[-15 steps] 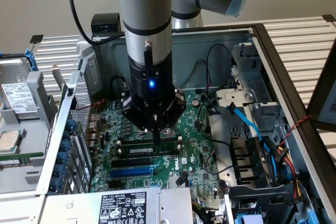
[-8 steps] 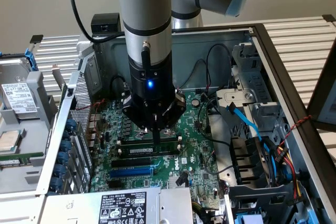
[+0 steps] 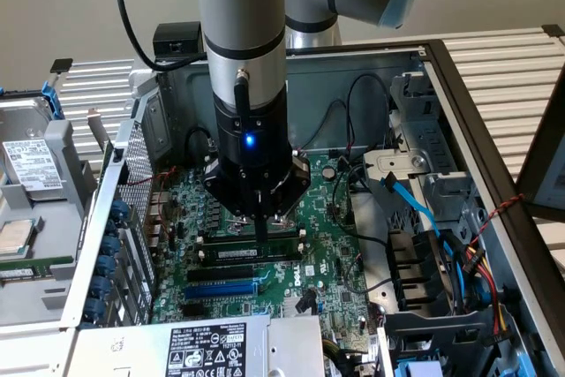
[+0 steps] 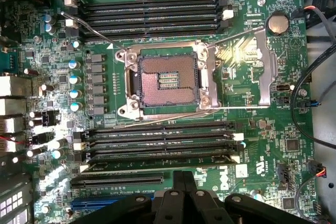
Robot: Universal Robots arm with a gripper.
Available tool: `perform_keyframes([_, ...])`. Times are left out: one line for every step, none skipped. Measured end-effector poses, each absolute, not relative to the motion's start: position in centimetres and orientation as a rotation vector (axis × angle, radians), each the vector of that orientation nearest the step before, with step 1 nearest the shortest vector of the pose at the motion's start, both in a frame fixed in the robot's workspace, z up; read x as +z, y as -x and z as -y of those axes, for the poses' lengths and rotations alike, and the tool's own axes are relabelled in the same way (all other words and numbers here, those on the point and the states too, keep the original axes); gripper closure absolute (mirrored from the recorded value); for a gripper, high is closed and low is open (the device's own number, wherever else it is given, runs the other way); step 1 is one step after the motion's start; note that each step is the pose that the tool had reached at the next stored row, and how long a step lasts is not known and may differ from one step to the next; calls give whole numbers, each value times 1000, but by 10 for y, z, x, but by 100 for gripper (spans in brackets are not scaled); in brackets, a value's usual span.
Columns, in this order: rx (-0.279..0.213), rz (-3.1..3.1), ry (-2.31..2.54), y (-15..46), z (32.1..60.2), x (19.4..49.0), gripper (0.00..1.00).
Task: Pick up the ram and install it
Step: 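Press down the ram until it locks into place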
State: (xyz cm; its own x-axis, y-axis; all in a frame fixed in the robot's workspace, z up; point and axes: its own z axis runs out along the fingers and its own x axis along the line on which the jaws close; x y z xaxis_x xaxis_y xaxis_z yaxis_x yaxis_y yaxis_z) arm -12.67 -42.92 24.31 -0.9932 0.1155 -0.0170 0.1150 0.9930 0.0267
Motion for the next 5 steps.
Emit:
perform_keyframes([40,-3118,-180,127,429,243,89])
perform_keyframes([40,-3117,-181,127,429,243,89])
perform_keyframes([40,-3118,-181,127,429,243,89])
perform_keyframes([40,-3118,-181,127,429,243,89])
perform_keyframes([40,-3118,-181,127,429,243,89])
